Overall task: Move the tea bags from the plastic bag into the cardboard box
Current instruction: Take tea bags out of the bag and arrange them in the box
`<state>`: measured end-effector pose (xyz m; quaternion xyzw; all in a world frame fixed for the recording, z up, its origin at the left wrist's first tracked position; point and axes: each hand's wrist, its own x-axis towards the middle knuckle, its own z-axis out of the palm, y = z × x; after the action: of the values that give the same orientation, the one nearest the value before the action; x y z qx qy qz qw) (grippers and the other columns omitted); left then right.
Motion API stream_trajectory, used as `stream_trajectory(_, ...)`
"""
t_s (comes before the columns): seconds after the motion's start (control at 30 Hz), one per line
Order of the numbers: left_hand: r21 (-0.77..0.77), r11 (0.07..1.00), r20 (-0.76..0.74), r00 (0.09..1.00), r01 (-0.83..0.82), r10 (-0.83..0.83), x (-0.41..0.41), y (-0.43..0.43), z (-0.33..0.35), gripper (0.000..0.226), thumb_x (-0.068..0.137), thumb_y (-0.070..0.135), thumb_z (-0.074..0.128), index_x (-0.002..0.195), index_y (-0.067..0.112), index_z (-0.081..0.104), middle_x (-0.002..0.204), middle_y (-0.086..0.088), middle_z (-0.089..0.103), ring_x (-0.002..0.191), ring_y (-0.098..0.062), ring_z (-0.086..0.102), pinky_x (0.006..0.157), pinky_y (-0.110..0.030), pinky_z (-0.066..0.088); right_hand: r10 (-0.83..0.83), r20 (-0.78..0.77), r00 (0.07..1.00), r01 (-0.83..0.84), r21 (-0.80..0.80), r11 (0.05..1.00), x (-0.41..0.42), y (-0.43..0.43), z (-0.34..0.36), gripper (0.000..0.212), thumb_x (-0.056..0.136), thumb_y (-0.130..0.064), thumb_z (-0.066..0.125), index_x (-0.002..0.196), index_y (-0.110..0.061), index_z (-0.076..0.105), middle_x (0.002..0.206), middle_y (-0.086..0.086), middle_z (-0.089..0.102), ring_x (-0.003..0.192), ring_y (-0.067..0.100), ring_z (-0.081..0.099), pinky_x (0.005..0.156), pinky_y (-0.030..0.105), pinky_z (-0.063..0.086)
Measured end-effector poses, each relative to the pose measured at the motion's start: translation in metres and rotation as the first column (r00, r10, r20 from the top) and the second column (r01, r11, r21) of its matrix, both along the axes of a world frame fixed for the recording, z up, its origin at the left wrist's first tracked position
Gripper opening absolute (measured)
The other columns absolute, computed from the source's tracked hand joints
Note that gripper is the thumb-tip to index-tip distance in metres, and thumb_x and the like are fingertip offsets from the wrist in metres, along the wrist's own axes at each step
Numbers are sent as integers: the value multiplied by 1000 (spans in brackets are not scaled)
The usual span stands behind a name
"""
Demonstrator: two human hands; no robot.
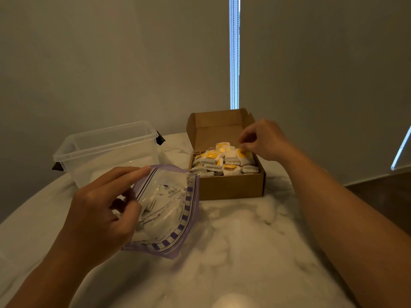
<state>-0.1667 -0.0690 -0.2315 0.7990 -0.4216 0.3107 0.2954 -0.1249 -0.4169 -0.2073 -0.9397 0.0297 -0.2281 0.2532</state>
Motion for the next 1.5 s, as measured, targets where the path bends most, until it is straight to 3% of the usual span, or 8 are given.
stream_trajectory(0.17, 1, 1000, -5, 1000, 1, -1, -1, 0, 0, 49, 84, 28, 44, 122, 4, 64, 109, 5, 63, 91, 2, 59, 61, -16, 55, -41, 69, 997, 43, -24, 999, -15, -6, 8, 25, 85, -7, 72, 108, -17, 73, 104, -2, 70, 78, 1, 56, 64, 6, 36)
stream_trajectory(0.57, 5, 1000, 6, 1000, 4, -4, -1, -2, -1, 48, 84, 25, 44, 122, 5, 63, 109, 3, 63, 89, 2, 59, 61, -14, 54, 34, -297, 954, -114, -256, 960, -13, 21, 0, 21, 87, -12, 70, 108, -14, 74, 106, 1, 71, 89, 11, 61, 75, 22, 47)
stream_trajectory(0.77, -4, 1000, -7, 1000, -21, 21, 0, 1, 1, 50, 81, 22, 43, 124, 5, 63, 111, 1, 63, 81, -9, 60, 59, -19, 54, 21, -51, 998, -34, -263, 964, -33, 30, 13, 23, 89, -11, 68, 111, -14, 72, 107, 3, 71, 88, 11, 61, 73, 21, 43)
stream_trajectory(0.9, -25, 999, -28, 998, -48, 48, 2, 4, 0, 47, 80, 9, 49, 124, 6, 64, 111, 1, 64, 76, -14, 61, 54, -25, 55, 271, 83, 959, -268, -39, 963, -70, 67, 24, 18, 86, -16, 72, 102, -23, 76, 94, -12, 73, 80, -4, 66, 73, 13, 54)
stream_trajectory(1.0, -19, 997, -24, 997, -69, 68, 3, 6, 1, 49, 79, 3, 51, 126, 6, 63, 111, 0, 63, 75, -16, 62, 53, -32, 57, 490, 118, 863, -502, 101, 859, -95, 108, 25, 16, 85, -14, 74, 99, -20, 77, 90, -12, 74, 82, -4, 68, 77, 17, 56)
stream_trajectory(1.17, 17, 998, 41, 997, -66, 65, -3, 4, 5, 50, 77, 8, 46, 124, 5, 65, 111, 3, 61, 73, -10, 59, 57, -25, 53, 617, -4, 787, -612, 121, 782, -108, 168, 3, 13, 88, -14, 69, 96, -18, 78, 90, -5, 75, 82, 3, 68, 75, 22, 56)
stream_trajectory(1.33, 32, 998, 67, 996, -52, 50, -5, 3, 5, 49, 79, 9, 46, 124, 3, 64, 112, 1, 60, 71, -11, 58, 56, -24, 52, 500, -237, 833, -498, 73, 864, -82, 195, -19, 26, 89, -13, 66, 115, -11, 66, 103, 7, 67, 90, 20, 62, 77, 30, 55)
stream_trajectory(1.5, 18, 999, 86, 995, -49, 48, -6, 2, 5, 50, 74, -3, 50, 122, 2, 65, 110, 2, 60, 75, -5, 58, 58, -22, 52, 456, -325, 829, -470, 40, 882, -63, 204, -26, 39, 89, -14, 65, 126, -9, 57, 116, 11, 62, 99, 25, 59, 86, 33, 54)
